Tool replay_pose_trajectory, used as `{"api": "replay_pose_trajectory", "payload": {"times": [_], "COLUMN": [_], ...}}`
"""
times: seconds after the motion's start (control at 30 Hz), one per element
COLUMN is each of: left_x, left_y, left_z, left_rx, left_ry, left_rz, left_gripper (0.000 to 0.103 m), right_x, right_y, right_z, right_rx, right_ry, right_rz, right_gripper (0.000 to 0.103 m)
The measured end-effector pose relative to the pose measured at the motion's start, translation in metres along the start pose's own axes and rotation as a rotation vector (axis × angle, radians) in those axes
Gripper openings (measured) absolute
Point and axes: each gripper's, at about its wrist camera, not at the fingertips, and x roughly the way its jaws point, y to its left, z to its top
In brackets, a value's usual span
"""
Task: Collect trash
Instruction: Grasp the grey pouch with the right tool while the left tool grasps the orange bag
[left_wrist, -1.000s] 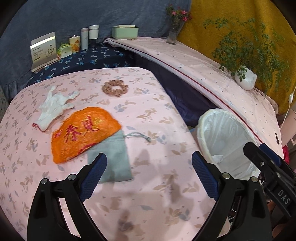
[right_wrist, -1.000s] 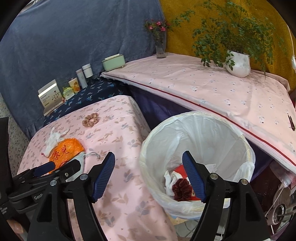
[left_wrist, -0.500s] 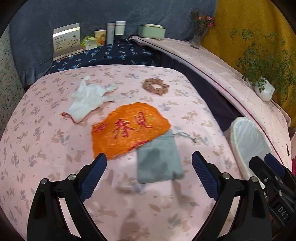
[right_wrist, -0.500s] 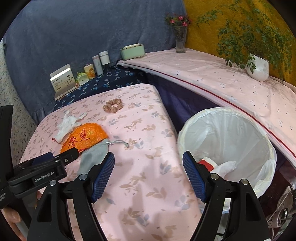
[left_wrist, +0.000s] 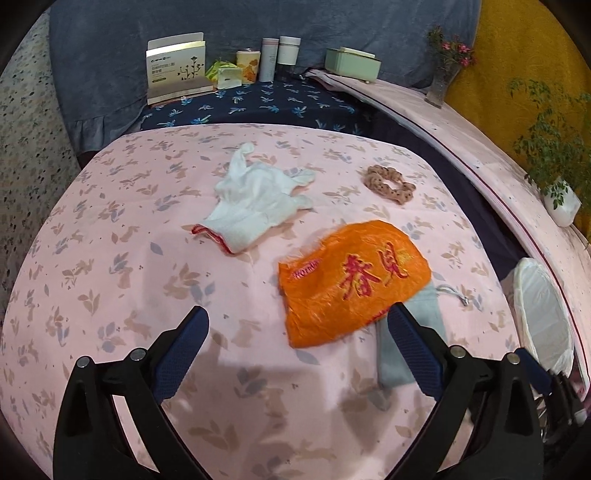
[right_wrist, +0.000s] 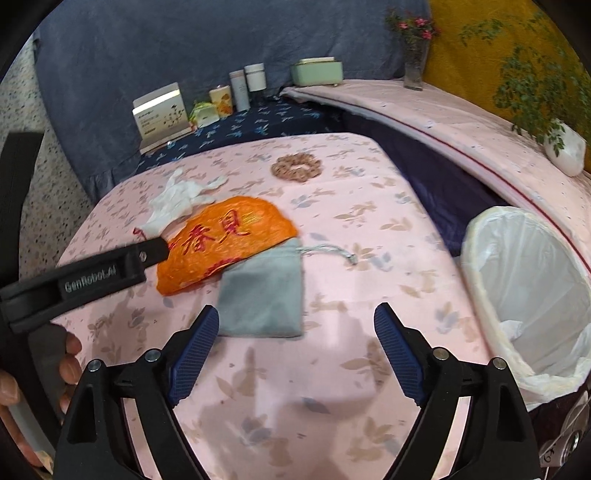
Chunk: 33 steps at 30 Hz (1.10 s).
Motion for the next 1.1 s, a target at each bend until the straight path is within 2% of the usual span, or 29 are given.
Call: {"api": "replay_pose_trajectory", "payload": {"times": [0.4, 0.53, 0.67, 0.83, 0.9, 0.93, 1.0, 1.1], "left_x": [0.038, 0.051, 0.061, 0.066, 0.066, 0.065, 0.063, 0.057], "left_y": [-0.007, -0.012, -0.016, -0.019, -0.021, -0.022, -0.025, -0.032], "left_z": [0.022, 0.025, 0.025, 0.019, 0.017, 0.015, 0.012, 0.006], "left_rx": [0.010, 0.015, 0.025, 0.026, 0.024, 0.023, 0.031, 0.053], "left_ry": [0.035, 0.059, 0.088, 0.111, 0.121, 0.121, 0.120, 0.113], "left_rz": [-0.006, -0.034, -0.052, -0.074, -0.086, -0.091, -0.099, -0.108], "left_gripper": [0.095, 0.094, 0.092, 0.079, 0.072, 0.069, 0.061, 0.050], "right_x": [0.048, 0.063, 0.065, 0.062, 0.058, 0.057, 0.053, 0.047], "right_y": [0.022, 0.024, 0.025, 0.018, 0.012, 0.008, -0.002, -0.018], "right_z": [0.006, 0.004, 0.003, 0.003, 0.002, 0.002, 0.001, -0.002], "right_rx": [-0.008, -0.019, -0.046, -0.059, -0.051, -0.046, -0.020, 0.030], "right_ry": [0.071, 0.097, 0.085, 0.075, 0.069, 0.068, 0.069, 0.073], "right_rz": [0.016, -0.007, -0.031, -0.050, -0.050, -0.047, -0.038, -0.024], "right_gripper": [0.083, 0.083, 0.080, 0.060, 0.042, 0.036, 0.016, 0.008]}}
